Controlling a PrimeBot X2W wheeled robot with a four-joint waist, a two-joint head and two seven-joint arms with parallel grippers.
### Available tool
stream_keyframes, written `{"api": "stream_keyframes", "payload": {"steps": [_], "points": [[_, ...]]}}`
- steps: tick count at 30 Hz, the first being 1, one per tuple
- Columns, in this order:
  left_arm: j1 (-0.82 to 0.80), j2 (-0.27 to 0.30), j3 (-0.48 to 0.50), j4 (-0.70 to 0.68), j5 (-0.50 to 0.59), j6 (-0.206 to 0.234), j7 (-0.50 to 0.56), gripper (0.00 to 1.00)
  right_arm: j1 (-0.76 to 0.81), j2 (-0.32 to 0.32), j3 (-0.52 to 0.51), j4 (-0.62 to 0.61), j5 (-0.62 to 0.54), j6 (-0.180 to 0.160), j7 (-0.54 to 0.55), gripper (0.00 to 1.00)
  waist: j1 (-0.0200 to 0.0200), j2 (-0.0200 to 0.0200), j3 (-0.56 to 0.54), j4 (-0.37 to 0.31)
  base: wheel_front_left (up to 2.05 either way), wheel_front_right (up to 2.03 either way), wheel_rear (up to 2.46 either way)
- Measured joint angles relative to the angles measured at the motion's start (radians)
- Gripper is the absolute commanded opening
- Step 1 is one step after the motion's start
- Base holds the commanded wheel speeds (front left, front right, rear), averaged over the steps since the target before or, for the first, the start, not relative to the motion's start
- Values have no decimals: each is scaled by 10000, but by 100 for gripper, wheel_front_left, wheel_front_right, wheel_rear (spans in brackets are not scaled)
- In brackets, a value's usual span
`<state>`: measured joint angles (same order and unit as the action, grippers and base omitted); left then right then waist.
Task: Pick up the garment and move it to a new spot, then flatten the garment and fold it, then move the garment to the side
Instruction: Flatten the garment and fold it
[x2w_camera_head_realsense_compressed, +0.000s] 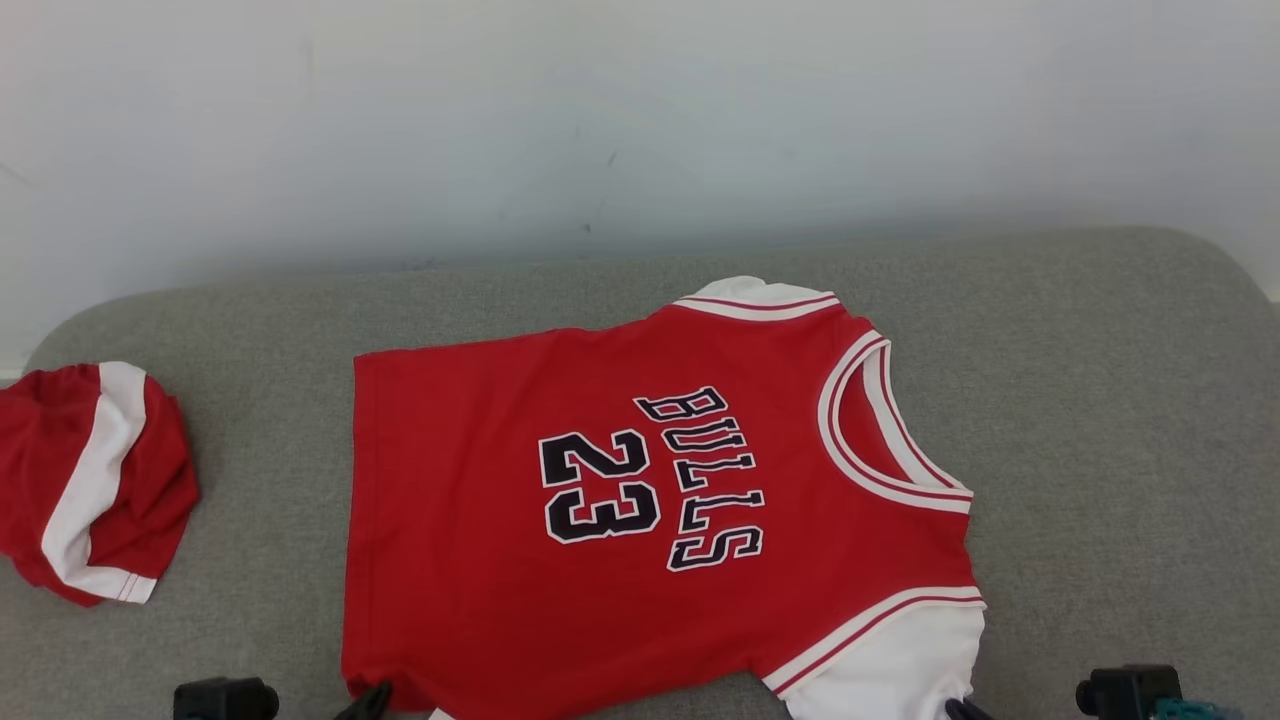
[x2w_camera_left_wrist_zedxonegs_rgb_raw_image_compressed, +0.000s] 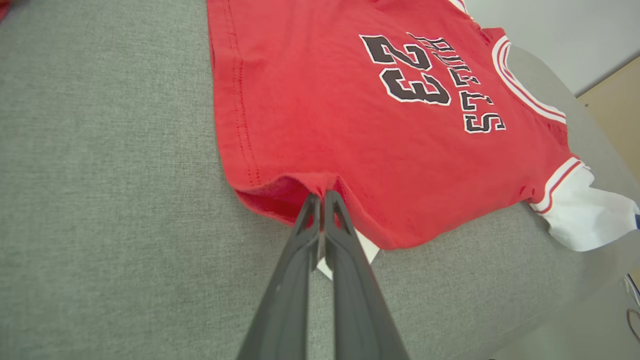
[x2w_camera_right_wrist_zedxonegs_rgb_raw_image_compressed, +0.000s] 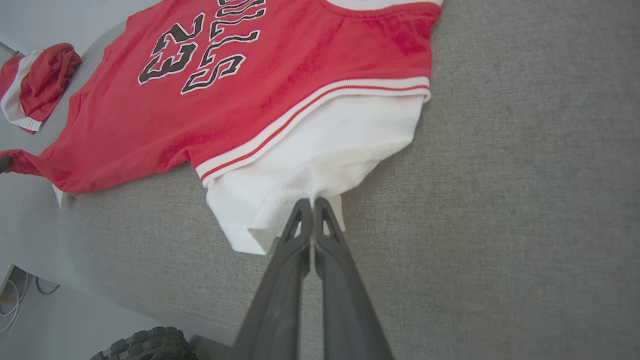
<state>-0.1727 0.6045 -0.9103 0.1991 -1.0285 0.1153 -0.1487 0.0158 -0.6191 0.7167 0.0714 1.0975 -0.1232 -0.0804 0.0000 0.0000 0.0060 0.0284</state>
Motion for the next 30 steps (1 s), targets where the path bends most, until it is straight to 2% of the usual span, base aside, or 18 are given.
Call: {"api": "stream_keyframes", "payload": {"steps": [8, 12, 14, 17, 18, 20, 23, 24, 25, 27, 29, 30], "points": [[-1161, 393, 393, -82, 0, -25, 514, 0, -1484, -33, -176, -75, -408, -2, 644, 0, 1, 1, 602, -50, 0, 0, 0], [-2706, 577, 550, 4, 29, -477, 1235, 0, -3156, 173, -512, 372, -336, -2, 1267, 0, 1, 1, 1024, -114, 0, 0, 0], [-3707, 454, 892, 238, -155, -780, 1595, 0, -4449, 472, -702, 802, -274, -2, 1634, 0, 2, 1, 1270, -153, 0, 0, 0], [-5735, 232, 1080, 1034, -253, -1214, 2512, 0, -6874, 1131, -892, 1839, -176, -4, 2435, 0, 3, 3, 1660, -219, 0, 0, 0], [-6502, 81, 1277, 1375, -357, -1348, 2805, 0, -7852, 1312, -803, 2259, -468, -4, 2794, 0, 4, 4, 1797, -245, 0, 0, 0], [-8079, -316, 1699, 2180, -633, -1425, 3262, 0, -9411, 1946, -1453, 2863, -746, -4, 3168, 0, 4, 3, 2067, -297, 0, 0, 0], [-10391, -610, 2537, 2987, -265, -1323, 3400, 0, -11258, 3367, -2771, 3459, -1576, -13, 2991, 0, 5, 4, 2489, -366, 0, 0, 0], [-11751, -616, 2895, 3108, -211, -1402, 3216, 0, -12521, 3990, -2953, 3743, -1954, -15, 2662, 0, 4, 3, 2777, -401, 0, 0, 0], [-12314, -662, 3099, 3051, -96, -1425, 2963, 0, -13175, 4115, -2920, 3795, -2125, -15, 2466, 0, 4, 3, 2921, -411, 0, 0, 0], [-13074, -729, 3335, 2752, 35, -1616, 2583, 0, -14532, 4054, -2894, 3986, -2203, -15, 2027, 0, 4, 4, 3215, -411, 0, 0, 0], [-13283, -844, 3459, 2305, 121, -1781, 2186, 0, -15546, 3597, -2974, 3829, -2257, 13, 1567, 0, 2, 3, 3508, -376, 0, 0, 0], [-13254, -828, 3528, 1988, 113, -1787, 2017, 0, -15754, 3308, -2930, 3542, -2405, 186, 1415, 0, 2, 3, 3650, -343, 0, 0, 0]]}}
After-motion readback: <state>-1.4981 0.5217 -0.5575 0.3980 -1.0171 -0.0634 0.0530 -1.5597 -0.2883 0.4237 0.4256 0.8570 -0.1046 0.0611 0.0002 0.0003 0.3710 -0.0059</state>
